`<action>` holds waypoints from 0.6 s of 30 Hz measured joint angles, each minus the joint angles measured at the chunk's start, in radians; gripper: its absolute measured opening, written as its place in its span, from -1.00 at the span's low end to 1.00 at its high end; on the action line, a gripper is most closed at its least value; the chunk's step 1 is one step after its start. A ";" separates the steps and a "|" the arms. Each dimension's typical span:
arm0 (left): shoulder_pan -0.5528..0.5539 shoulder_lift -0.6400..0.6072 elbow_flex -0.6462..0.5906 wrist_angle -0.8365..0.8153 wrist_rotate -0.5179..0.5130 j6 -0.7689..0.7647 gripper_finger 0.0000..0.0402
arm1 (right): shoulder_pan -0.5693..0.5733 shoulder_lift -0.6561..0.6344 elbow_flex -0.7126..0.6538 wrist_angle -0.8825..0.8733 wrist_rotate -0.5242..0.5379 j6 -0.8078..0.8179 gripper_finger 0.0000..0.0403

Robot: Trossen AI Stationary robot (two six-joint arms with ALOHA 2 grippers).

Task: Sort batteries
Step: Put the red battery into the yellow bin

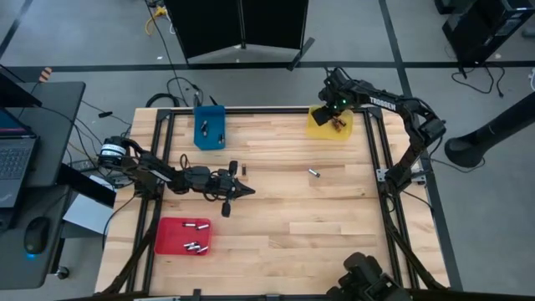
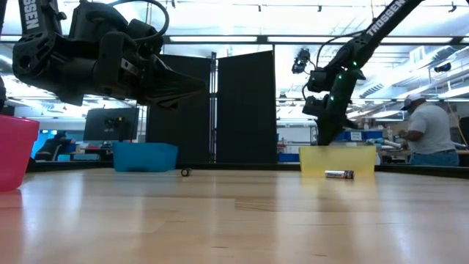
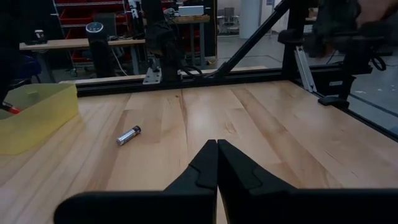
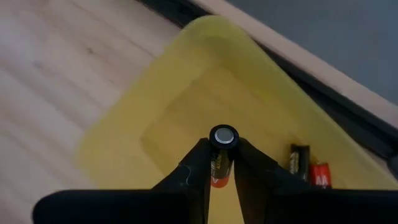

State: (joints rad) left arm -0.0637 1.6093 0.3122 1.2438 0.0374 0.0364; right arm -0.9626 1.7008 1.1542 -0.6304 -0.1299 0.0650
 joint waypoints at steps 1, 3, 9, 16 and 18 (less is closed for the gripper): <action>0.000 0.000 0.000 0.000 0.000 0.000 -0.94 | 0.006 0.001 0.023 -0.033 -0.001 -0.001 -0.70; 0.000 0.000 0.000 0.000 -0.001 0.000 -0.94 | 0.018 0.000 0.078 -0.085 0.007 -0.004 -0.70; 0.000 0.000 0.000 0.000 -0.003 0.001 -0.94 | 0.051 0.008 0.179 -0.162 0.066 -0.022 -0.70; 0.000 0.000 0.000 0.001 -0.004 0.005 -0.94 | 0.104 0.150 0.347 -0.376 0.150 -0.061 -0.70; 0.000 0.000 0.000 0.001 -0.004 0.005 -0.94 | 0.107 0.182 0.370 -0.374 0.149 -0.062 -0.70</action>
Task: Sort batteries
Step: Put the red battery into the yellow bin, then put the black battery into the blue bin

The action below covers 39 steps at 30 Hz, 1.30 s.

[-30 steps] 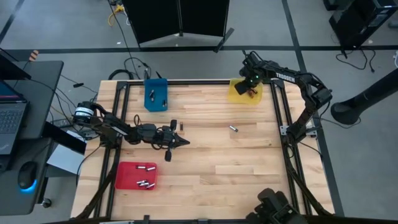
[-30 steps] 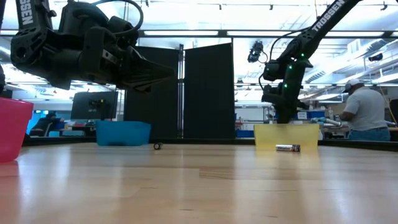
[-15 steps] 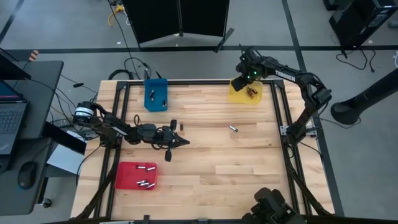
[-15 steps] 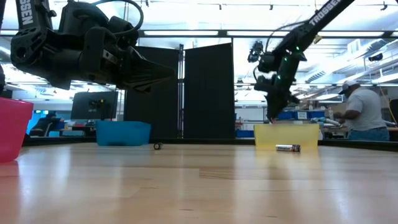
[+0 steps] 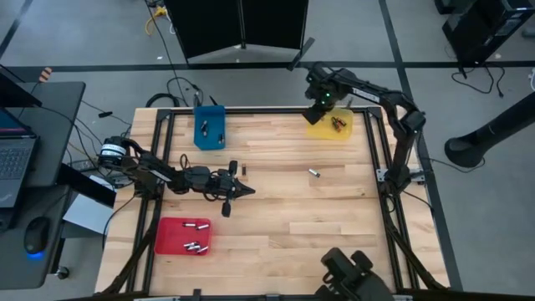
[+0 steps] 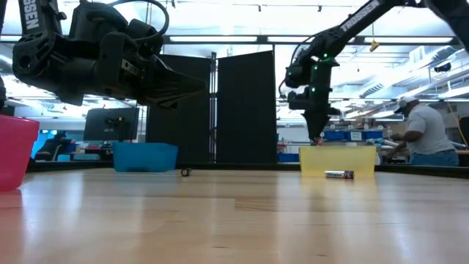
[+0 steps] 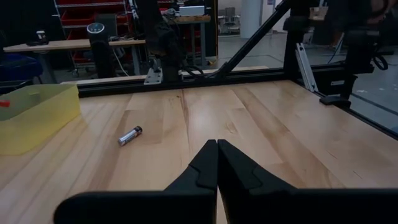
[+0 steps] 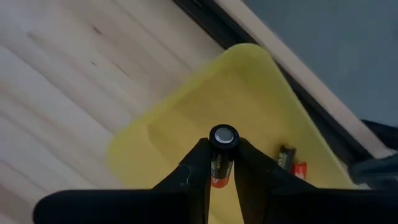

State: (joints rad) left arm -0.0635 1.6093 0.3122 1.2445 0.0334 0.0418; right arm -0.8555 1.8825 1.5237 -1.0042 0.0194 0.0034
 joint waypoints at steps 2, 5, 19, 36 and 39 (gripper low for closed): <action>0.000 0.000 0.000 0.000 0.000 0.000 -0.94 | -0.001 0.029 0.005 -0.005 -0.006 0.003 -0.70; 0.000 0.000 0.000 0.000 0.000 0.000 -0.94 | -0.003 0.058 -0.007 -0.015 -0.009 0.003 -0.70; 0.000 0.000 0.000 0.000 0.000 0.003 -0.94 | -0.027 0.181 -0.032 0.023 0.007 -0.025 -0.70; 0.000 0.000 0.000 0.000 0.000 0.003 -0.94 | -0.027 0.193 -0.033 0.048 0.045 -0.022 -0.26; 0.000 0.000 0.000 0.000 0.000 0.003 -0.94 | -0.027 0.193 -0.033 0.032 0.070 -0.014 -0.12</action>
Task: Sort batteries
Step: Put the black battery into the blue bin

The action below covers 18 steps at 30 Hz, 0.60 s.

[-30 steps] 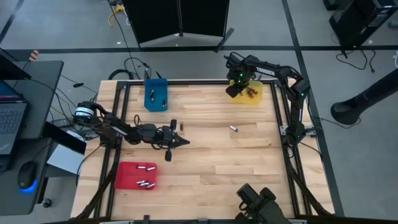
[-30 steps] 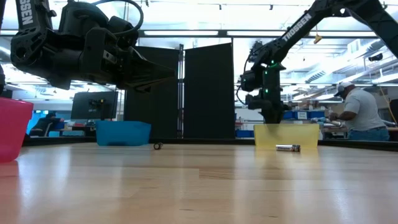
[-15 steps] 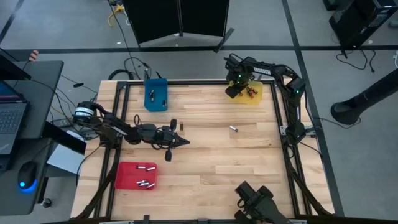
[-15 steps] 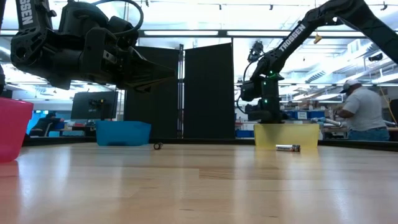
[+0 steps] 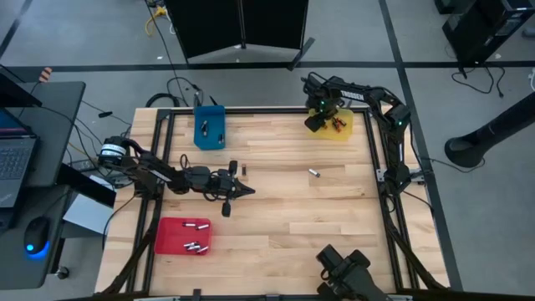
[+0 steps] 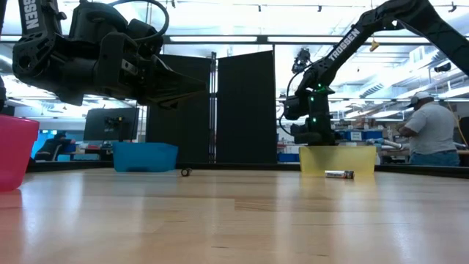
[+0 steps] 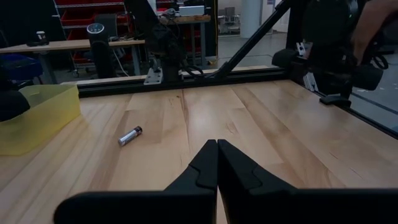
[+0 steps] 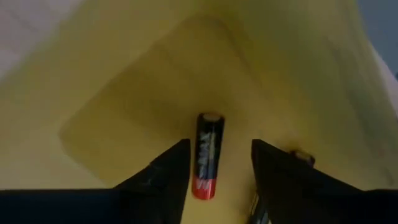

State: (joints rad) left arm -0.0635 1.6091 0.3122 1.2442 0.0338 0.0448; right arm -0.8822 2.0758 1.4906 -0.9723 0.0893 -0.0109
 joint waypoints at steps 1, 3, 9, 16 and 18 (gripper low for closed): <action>0.000 0.000 0.000 0.000 0.000 0.000 -0.94 | 0.000 0.000 0.000 -0.009 0.001 0.000 -0.07; 0.000 0.000 0.000 0.000 0.000 0.000 -0.94 | 0.000 -0.005 0.000 -0.030 0.001 -0.001 0.01; 0.000 0.000 0.000 0.000 0.000 0.001 -0.94 | 0.005 -0.092 0.000 -0.054 0.006 -0.025 0.14; 0.000 0.000 0.000 0.000 0.000 0.002 -0.94 | 0.016 -0.281 0.001 -0.061 -0.021 -0.053 0.02; 0.000 0.000 0.000 0.000 0.000 0.002 -0.94 | 0.033 -0.335 0.000 -0.066 -0.076 -0.068 -0.10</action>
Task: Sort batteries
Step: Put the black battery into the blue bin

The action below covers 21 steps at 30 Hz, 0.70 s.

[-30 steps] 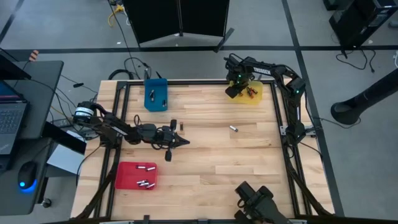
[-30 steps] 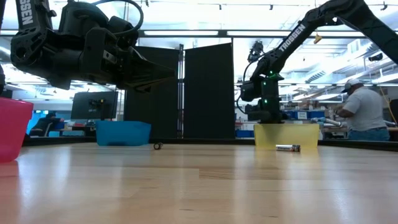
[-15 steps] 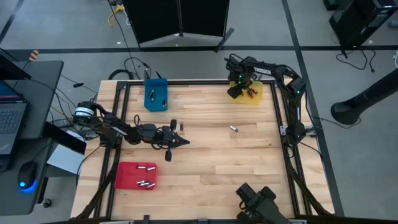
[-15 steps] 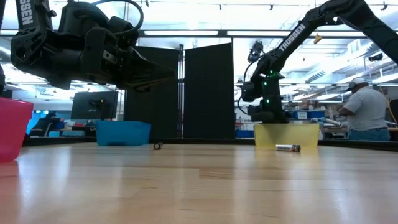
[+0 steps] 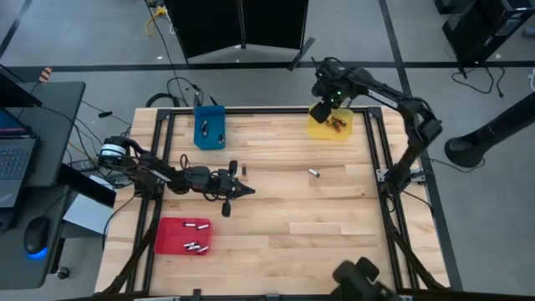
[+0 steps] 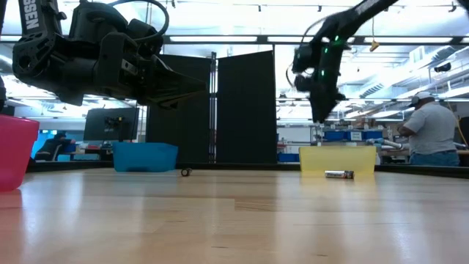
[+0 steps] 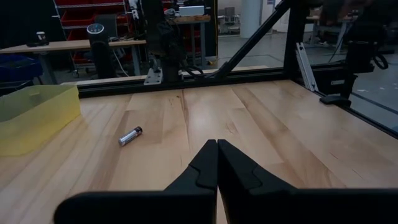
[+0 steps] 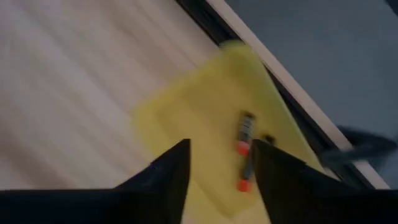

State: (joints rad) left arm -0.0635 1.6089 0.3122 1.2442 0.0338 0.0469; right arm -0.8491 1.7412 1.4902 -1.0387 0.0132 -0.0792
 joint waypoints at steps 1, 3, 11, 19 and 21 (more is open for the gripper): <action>0.000 0.000 0.000 0.000 0.000 0.000 -0.94 | 0.012 -0.028 -0.007 0.016 -0.023 -0.002 -0.17; 0.000 0.000 0.000 0.000 0.000 0.001 -0.94 | 0.044 -0.080 -0.036 0.057 -0.046 -0.010 -0.36; 0.000 0.000 0.000 0.000 0.000 -0.016 -0.94 | 0.217 -0.289 -0.344 0.395 -0.067 0.014 -0.92; 0.000 0.000 0.000 -0.015 -0.233 -0.245 -0.94 | 0.485 -0.458 -0.680 0.808 0.086 0.186 -0.96; 0.000 0.000 0.001 -0.044 -0.294 -0.301 -0.94 | 0.551 -0.478 -0.738 0.885 0.136 0.223 -0.96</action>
State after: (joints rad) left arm -0.0635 1.6089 0.3129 1.2004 -0.2597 -0.2537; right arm -0.2977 1.2631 0.7526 -0.1536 0.1495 0.1435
